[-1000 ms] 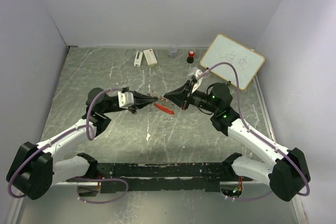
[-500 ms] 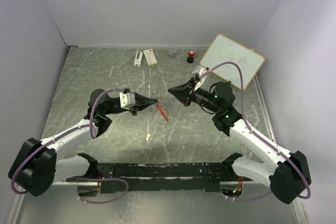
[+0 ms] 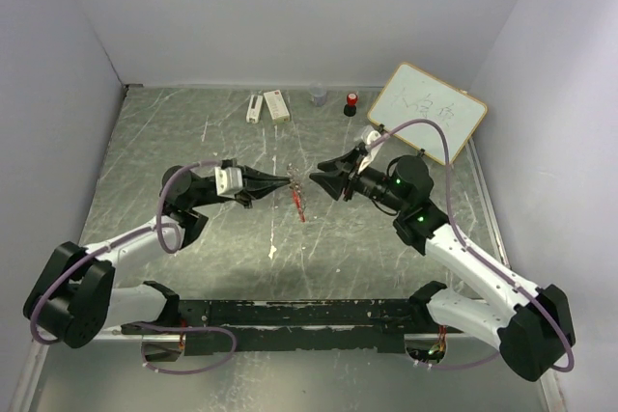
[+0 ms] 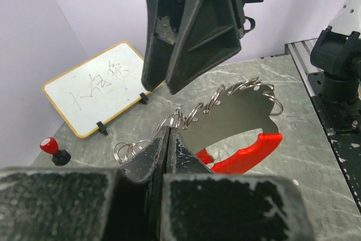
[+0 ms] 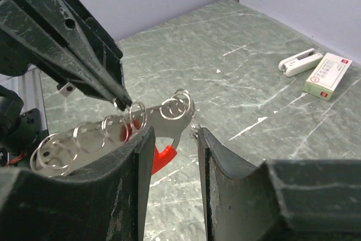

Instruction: Put the keys on the keyring

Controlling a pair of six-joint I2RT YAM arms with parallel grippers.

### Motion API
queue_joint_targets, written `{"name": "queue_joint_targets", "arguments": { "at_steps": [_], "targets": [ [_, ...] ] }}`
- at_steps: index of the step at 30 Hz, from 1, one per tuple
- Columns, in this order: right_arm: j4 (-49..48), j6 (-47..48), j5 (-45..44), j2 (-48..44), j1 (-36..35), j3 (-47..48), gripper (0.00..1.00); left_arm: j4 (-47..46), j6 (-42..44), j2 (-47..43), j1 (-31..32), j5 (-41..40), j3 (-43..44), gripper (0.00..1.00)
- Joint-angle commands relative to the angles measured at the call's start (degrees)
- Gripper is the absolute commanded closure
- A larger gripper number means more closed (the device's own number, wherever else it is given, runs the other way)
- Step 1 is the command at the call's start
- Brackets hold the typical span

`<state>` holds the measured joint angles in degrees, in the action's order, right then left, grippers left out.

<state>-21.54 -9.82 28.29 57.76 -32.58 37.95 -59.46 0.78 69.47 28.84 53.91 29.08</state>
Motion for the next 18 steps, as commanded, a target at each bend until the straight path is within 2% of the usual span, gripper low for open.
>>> {"name": "queue_joint_targets", "arguments": {
  "at_steps": [1,9,18],
  "targets": [
    [0.49,1.68,-2.25,-3.86,0.15,-1.81,0.63,-16.55,-7.37,2.50,-2.08,4.41,-0.63,0.93],
    [-1.25,1.67,-0.51,-6.07,0.15,-4.71,0.62,-42.64,-27.08,12.35,-5.24,8.66,0.87,0.94],
    [-4.23,0.10,2.03,-3.08,-1.75,-5.27,0.63,-44.25,-29.42,17.16,-5.29,10.46,5.55,0.93]
  ]
}}
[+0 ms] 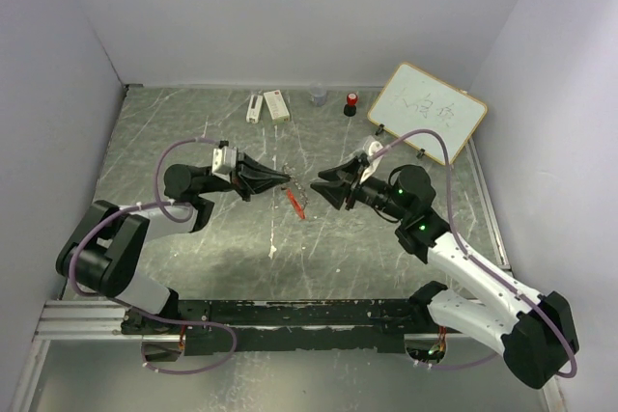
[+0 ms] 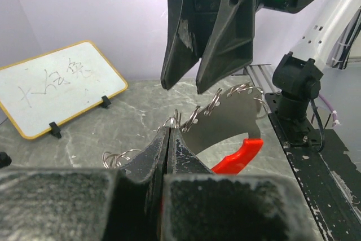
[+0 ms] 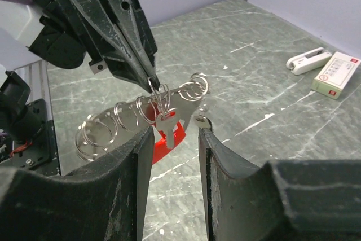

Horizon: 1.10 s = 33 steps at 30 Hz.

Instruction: Put the keys on the keyring

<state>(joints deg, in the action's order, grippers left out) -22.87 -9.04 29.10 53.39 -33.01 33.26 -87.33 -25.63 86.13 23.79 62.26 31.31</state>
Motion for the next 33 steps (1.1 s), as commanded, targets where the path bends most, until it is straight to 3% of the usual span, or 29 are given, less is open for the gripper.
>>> {"name": "queue_joint_targets", "arguments": {
  "at_steps": [1,17,33],
  "targets": [
    [-3.07,-0.64,1.18,1.80,-1.85,-0.30,0.63,-16.38,-3.17,0.71,-0.24,2.22,3.73,0.93],
    [-5.31,-0.04,-3.12,6.90,-10.37,1.50,0.63,-16.39,-5.24,1.22,-0.07,3.48,7.10,0.93],
    [-9.10,-1.15,-4.33,13.47,-12.91,5.39,0.63,-16.46,-8.01,0.85,0.81,5.06,10.04,0.93]
  ]
}}
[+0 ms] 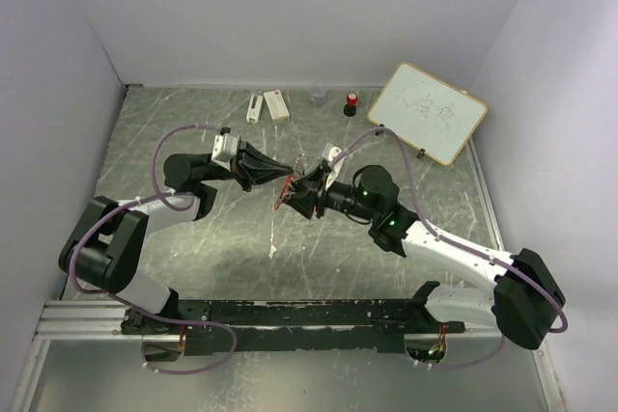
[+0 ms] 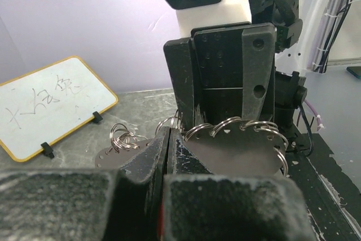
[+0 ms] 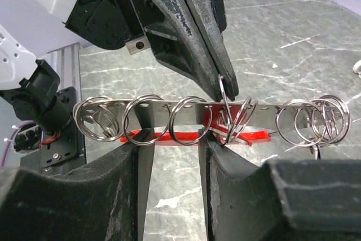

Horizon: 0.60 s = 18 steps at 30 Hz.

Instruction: Put the keys on the keyring

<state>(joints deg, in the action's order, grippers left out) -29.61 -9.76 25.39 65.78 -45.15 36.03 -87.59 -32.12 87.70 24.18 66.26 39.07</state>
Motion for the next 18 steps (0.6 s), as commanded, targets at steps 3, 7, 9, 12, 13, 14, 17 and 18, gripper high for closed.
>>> {"name": "queue_joint_targets", "arguments": {
  "at_steps": [3,7,9,12,13,14,17,18],
  "targets": [
    [-1.54,0.02,-2.40,-0.27,-0.78,2.04,0.63,-16.17,-2.34,-1.19,0.42,1.63,3.12,0.93],
    [0.78,1.49,-6.00,-4.60,-0.82,0.22,0.61,-16.21,-3.03,-2.31,0.38,1.92,3.51,0.93],
    [2.61,2.37,-7.45,-6.76,-0.82,-0.18,0.60,-16.14,-3.25,-2.52,0.42,1.97,3.73,0.94],
    [4.80,3.49,-8.69,-8.28,-0.81,-0.43,0.59,-16.20,-3.43,-2.85,0.49,2.03,3.77,0.93],
    [5.60,3.79,-8.93,-8.53,-0.82,-0.44,0.59,-16.21,-3.53,-2.91,0.50,2.14,3.79,0.93],
    [6.05,4.05,-9.15,-8.78,-0.81,-0.44,0.59,-16.21,-3.56,-2.98,0.51,2.23,3.82,0.93],
    [5.83,4.36,-10.16,-9.24,-0.76,-1.24,0.59,-16.21,-3.69,-3.26,0.68,2.38,3.77,0.93],
    [6.04,4.54,-10.48,-9.26,-0.79,-1.25,0.59,-16.21,-3.79,-3.32,0.73,2.34,3.80,0.93]
  ]
}}
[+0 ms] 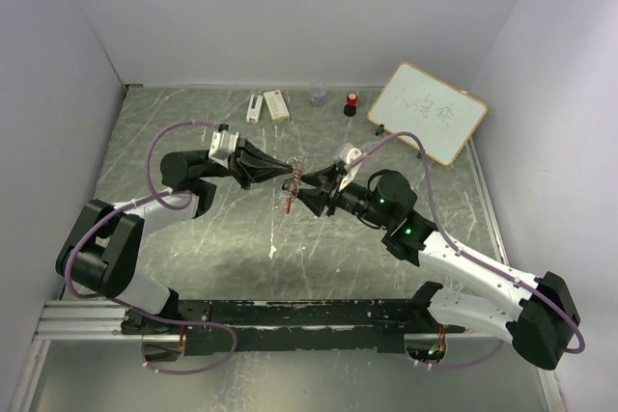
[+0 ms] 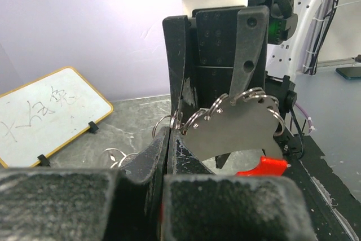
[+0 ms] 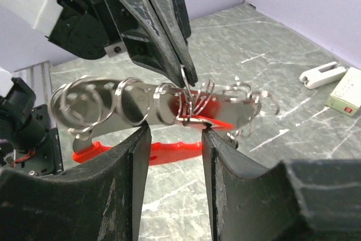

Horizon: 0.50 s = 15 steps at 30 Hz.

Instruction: Put the keys on the keyring

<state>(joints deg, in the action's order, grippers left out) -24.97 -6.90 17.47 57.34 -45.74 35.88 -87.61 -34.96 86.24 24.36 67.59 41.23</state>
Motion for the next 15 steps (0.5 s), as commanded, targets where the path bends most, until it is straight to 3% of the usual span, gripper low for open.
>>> {"name": "queue_joint_targets", "arguments": {
  "at_steps": [1,15],
  "targets": [
    [1.75,1.89,-2.82,-0.83,-0.15,-1.01,0.58,-16.15,-1.05,-1.98,0.60,1.12,1.71,0.93],
    [-3.71,4.97,-4.95,0.66,-0.15,-3.13,0.57,-16.12,-1.78,-2.71,0.77,1.66,1.76,0.93]
  ]
}}
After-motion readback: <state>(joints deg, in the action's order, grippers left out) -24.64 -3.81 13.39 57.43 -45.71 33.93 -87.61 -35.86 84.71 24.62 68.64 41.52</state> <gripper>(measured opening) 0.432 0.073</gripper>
